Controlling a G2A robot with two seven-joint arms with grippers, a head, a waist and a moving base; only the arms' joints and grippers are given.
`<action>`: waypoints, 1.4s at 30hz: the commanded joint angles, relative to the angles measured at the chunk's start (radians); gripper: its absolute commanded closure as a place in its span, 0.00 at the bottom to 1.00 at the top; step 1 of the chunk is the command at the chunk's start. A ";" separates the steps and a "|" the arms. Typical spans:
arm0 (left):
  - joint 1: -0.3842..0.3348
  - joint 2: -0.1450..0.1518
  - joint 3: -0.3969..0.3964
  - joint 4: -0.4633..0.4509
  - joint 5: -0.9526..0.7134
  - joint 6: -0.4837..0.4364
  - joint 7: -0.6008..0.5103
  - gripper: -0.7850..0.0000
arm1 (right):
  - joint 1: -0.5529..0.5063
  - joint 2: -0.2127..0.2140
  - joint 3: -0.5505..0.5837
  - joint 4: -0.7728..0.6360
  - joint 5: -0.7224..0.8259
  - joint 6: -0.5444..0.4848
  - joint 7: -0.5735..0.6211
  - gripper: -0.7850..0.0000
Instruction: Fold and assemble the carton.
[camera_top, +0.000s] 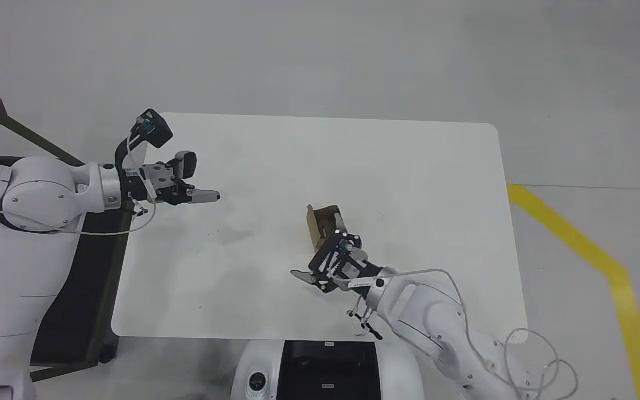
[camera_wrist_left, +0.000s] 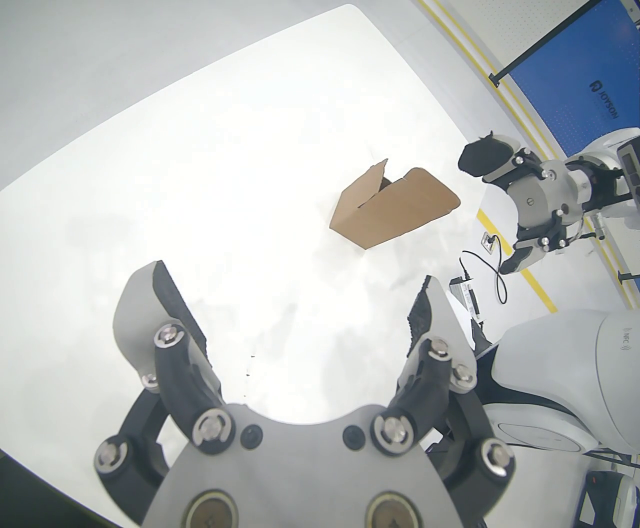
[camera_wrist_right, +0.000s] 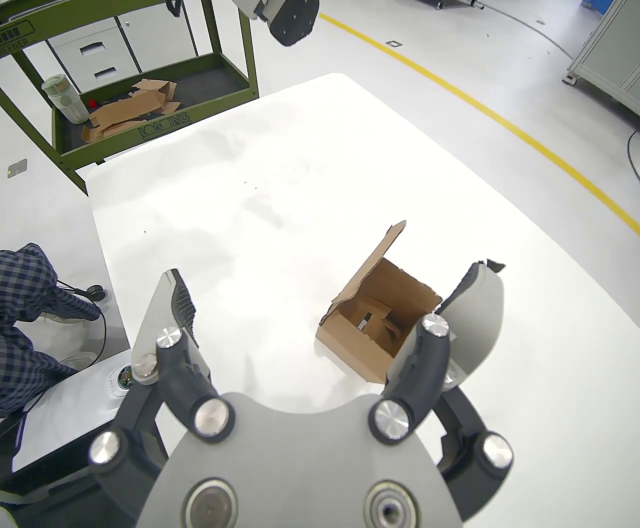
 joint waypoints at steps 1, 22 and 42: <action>0.000 0.000 0.000 0.000 0.000 0.000 0.000 0.00 | 0.016 -0.005 -0.002 0.015 0.021 0.006 0.016 0.00; 0.000 0.000 0.000 0.000 0.000 0.000 0.000 0.00 | 0.106 -0.042 -0.002 0.134 0.178 0.022 0.098 0.70; 0.000 0.000 0.000 0.000 0.000 0.000 0.000 0.00 | 0.265 -0.003 0.139 0.235 0.194 -0.623 0.089 1.00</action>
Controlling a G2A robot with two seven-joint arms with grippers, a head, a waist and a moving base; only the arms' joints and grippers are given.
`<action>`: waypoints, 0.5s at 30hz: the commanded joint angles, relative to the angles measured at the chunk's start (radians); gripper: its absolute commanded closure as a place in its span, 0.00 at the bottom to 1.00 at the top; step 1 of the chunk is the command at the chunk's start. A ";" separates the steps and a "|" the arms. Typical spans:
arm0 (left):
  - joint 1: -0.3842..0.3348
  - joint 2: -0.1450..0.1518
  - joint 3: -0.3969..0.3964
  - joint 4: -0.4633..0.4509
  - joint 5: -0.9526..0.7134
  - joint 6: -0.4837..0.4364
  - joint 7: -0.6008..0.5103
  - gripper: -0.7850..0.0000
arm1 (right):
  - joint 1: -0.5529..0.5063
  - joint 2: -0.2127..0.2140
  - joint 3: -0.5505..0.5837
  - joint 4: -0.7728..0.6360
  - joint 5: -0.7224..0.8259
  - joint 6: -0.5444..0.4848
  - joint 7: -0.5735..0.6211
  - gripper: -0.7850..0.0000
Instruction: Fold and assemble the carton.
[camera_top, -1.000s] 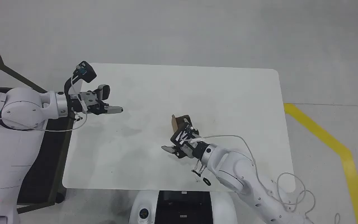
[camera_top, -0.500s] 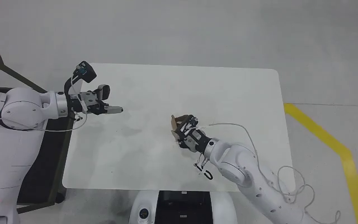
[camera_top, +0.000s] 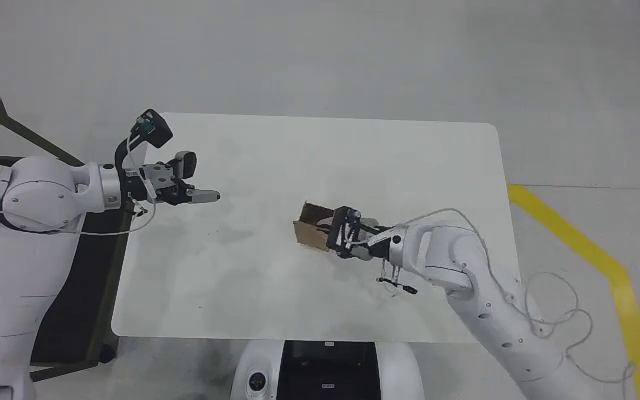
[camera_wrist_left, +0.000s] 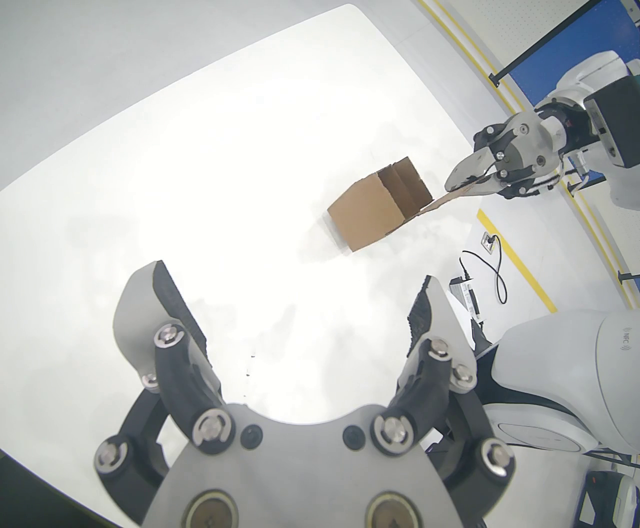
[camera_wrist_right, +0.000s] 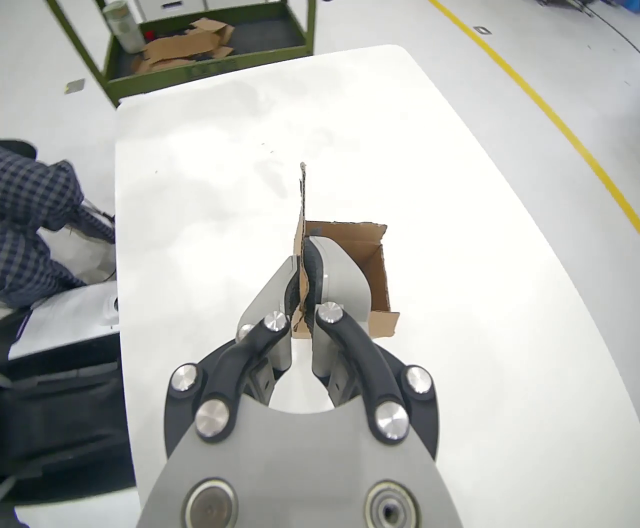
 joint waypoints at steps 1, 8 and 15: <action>0.000 0.000 0.000 0.000 0.000 0.000 0.000 0.00 | 0.027 0.002 0.009 0.039 0.014 -0.095 -0.038 1.00; 0.000 0.000 0.000 0.000 0.000 0.000 0.000 0.00 | 0.147 0.012 -0.057 0.177 -0.010 -0.243 -0.101 1.00; 0.000 0.000 0.000 0.000 0.000 0.000 0.000 0.00 | 0.297 0.033 -0.180 0.273 -0.062 -0.243 -0.194 1.00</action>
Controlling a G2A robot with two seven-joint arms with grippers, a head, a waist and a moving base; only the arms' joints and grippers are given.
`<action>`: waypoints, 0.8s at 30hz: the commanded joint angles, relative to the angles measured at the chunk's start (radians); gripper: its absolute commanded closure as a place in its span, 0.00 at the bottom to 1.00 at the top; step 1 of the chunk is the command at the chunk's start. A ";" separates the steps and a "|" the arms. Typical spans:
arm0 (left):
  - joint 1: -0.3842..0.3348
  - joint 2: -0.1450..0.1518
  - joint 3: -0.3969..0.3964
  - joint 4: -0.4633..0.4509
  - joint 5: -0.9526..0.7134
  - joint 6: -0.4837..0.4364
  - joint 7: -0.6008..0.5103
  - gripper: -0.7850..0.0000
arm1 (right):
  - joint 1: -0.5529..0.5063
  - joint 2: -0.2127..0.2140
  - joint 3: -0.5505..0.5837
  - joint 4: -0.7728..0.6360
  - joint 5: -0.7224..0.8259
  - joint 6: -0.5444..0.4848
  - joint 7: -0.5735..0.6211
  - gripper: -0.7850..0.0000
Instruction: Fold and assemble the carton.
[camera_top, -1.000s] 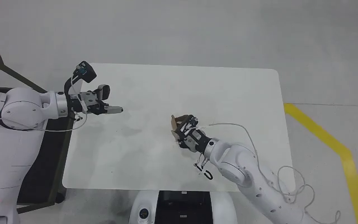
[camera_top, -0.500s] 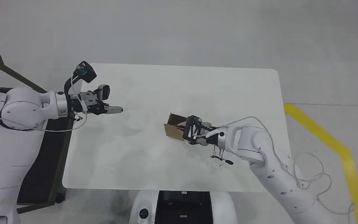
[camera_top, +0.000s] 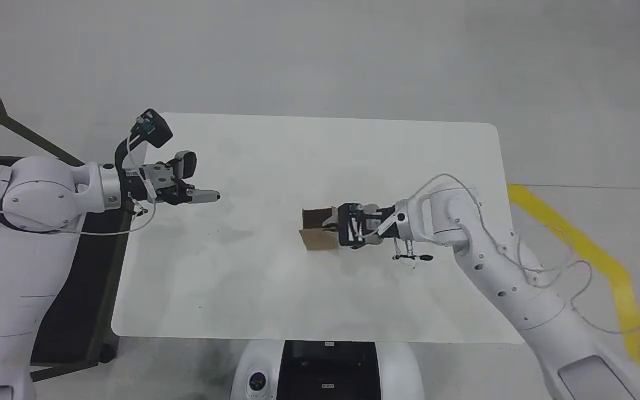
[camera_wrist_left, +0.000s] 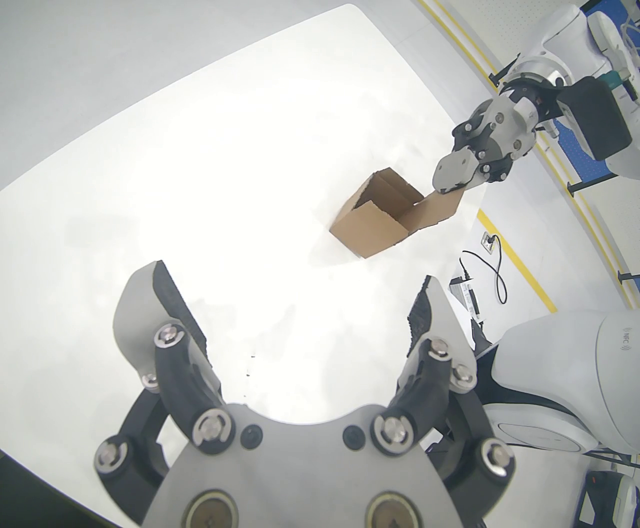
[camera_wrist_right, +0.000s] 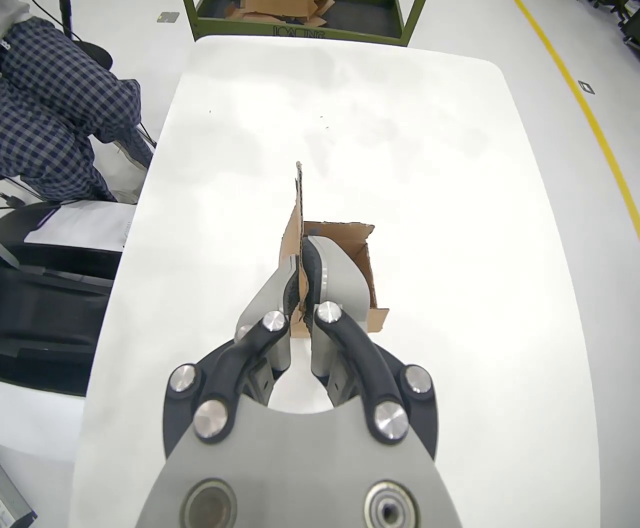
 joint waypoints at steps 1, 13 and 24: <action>0.000 0.000 0.000 0.000 0.000 0.000 0.000 0.00 | 0.041 0.006 -0.033 0.025 -0.012 0.000 -0.035 1.00; 0.000 0.000 0.000 0.000 0.000 0.000 0.000 0.00 | 0.245 0.060 -0.252 0.156 -0.011 0.000 -0.208 0.00; 0.000 0.000 0.000 0.000 0.000 0.000 0.000 0.00 | 0.185 0.112 -0.175 0.122 0.178 0.171 -0.146 0.00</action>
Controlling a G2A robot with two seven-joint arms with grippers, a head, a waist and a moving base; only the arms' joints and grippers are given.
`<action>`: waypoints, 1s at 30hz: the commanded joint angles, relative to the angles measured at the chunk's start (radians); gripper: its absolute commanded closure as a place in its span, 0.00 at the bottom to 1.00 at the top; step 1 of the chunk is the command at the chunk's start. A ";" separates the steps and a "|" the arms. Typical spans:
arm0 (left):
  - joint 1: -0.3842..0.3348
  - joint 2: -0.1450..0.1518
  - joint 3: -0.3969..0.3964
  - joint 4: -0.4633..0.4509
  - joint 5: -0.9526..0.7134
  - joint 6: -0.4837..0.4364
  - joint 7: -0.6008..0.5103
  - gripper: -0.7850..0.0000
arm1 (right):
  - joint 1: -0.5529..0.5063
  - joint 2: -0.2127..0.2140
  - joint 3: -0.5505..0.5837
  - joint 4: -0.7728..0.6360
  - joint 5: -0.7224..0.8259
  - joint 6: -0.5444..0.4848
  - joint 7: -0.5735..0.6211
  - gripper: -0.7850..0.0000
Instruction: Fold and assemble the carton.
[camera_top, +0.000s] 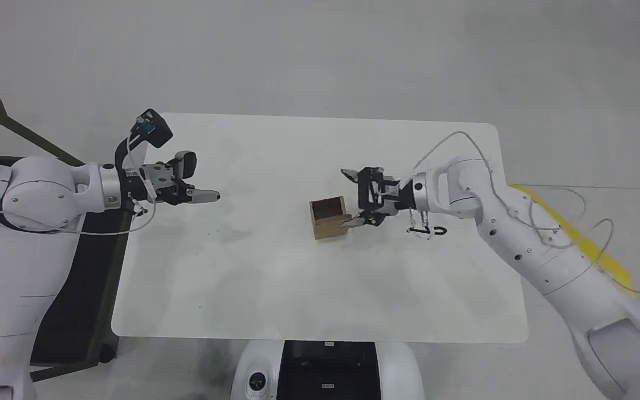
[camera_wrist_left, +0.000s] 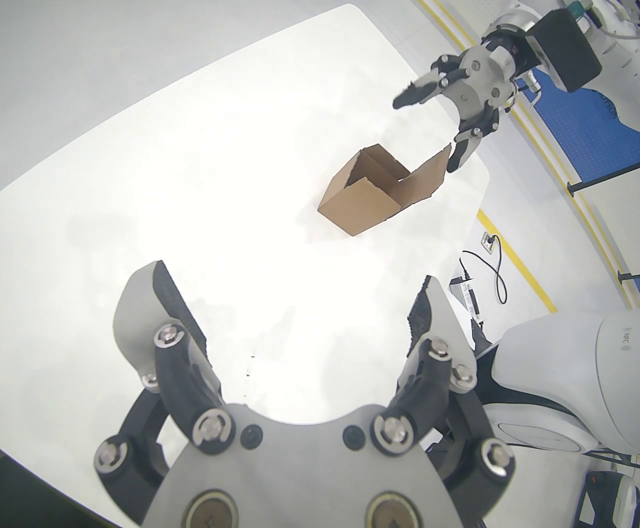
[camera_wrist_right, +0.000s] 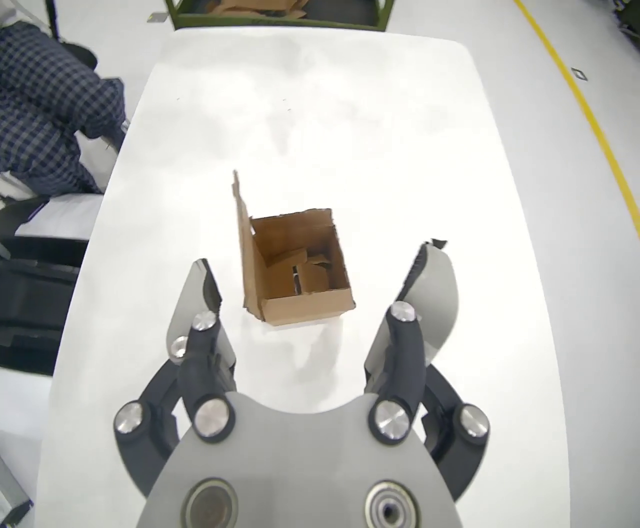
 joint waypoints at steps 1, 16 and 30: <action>0.000 0.000 0.000 0.000 0.000 0.000 0.000 0.00 | -0.055 0.016 0.032 -0.076 0.047 0.081 0.057 0.00; 0.000 0.000 0.000 0.000 0.000 0.000 0.000 0.00 | -0.583 0.120 0.267 -0.670 0.061 0.650 0.264 0.00; 0.000 0.000 0.000 0.000 0.000 0.000 0.000 0.00 | -0.761 0.083 0.173 -0.753 -0.150 1.063 0.193 0.00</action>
